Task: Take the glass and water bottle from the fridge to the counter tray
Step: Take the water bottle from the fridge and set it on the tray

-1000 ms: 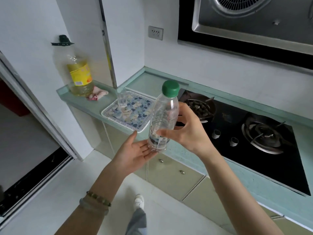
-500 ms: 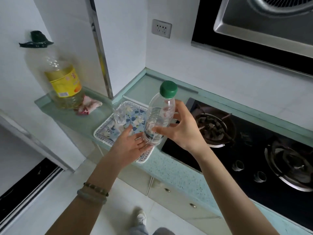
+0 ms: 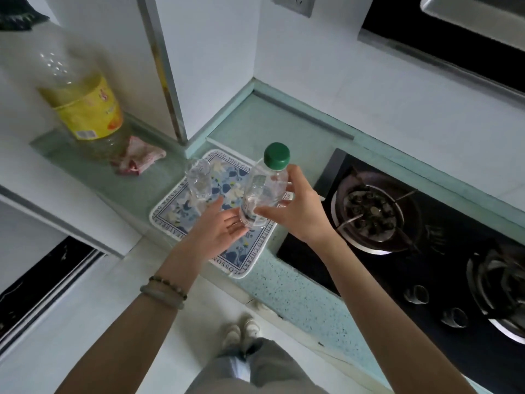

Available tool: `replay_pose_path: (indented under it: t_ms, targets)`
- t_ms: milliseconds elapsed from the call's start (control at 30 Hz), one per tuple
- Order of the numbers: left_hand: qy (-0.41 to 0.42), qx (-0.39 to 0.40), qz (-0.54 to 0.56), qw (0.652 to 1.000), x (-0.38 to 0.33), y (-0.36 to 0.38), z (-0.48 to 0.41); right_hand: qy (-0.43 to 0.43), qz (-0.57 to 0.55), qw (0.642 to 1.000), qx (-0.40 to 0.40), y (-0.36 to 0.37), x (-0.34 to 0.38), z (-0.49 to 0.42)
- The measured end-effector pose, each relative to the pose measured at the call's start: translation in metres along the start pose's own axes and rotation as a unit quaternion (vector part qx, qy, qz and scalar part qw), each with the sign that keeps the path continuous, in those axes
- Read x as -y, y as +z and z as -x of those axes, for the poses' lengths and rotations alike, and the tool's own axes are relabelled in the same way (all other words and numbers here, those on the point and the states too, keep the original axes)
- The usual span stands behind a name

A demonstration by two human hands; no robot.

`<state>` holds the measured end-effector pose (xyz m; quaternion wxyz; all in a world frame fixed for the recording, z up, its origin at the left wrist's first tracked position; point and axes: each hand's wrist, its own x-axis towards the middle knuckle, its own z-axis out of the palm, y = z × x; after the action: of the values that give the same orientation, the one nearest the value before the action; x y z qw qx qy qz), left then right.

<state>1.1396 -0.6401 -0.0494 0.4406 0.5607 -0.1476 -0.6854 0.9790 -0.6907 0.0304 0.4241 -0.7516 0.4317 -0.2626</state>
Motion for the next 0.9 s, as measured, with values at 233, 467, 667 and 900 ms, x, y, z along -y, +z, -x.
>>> replay_pose_path:
  t_ms: [233, 467, 667, 900]
  targets:
    - [0.060, -0.042, -0.297, 0.952, 0.023, -0.019, -0.036, 0.049, -0.009, 0.998, 0.030, 0.020, -0.046, -0.026]
    - [0.063, -0.113, -0.295, 0.947, 0.027, -0.022, -0.058, 0.086, -0.020, 0.996, 0.031, 0.037, -0.075, -0.045]
    - [0.037, -0.121, -0.018, 0.992, 0.022, -0.013, -0.067, 0.074, 0.002, 0.996, 0.043, 0.051, -0.085, -0.053]
    - [-0.019, -0.082, 0.072, 0.994, 0.028, -0.023, -0.078, 0.076, 0.015, 0.996, 0.037, 0.055, -0.092, -0.054]
